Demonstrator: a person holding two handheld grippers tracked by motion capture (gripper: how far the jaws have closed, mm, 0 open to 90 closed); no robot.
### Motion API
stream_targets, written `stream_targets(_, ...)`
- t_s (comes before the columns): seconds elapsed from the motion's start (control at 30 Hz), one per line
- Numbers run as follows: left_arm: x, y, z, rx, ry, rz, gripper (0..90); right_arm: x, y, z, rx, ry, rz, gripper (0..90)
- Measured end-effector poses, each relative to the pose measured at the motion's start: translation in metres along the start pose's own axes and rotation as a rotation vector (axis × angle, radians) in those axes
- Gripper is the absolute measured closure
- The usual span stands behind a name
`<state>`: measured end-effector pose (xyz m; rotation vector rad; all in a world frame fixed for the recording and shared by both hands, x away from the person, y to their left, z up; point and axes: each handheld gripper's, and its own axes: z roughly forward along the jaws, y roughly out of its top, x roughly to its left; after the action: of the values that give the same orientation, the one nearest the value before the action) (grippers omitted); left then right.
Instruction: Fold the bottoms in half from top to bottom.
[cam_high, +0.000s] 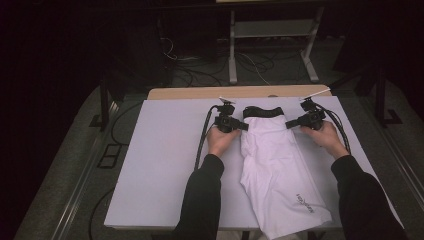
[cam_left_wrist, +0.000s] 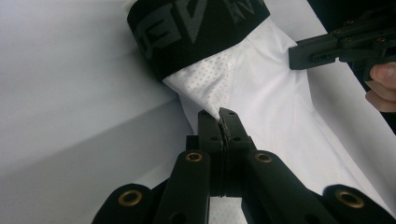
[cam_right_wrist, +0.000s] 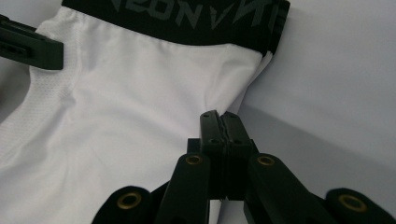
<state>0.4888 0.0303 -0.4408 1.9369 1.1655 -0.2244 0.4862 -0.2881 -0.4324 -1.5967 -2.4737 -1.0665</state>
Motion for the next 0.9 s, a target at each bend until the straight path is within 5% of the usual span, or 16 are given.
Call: stream_targets(0.9,-0.023,-0.013,-0.015,-0.043,-0.068,0.068,88.7,0.006,-0.020,-0.032,-0.117,0.062,-0.007,87.9)
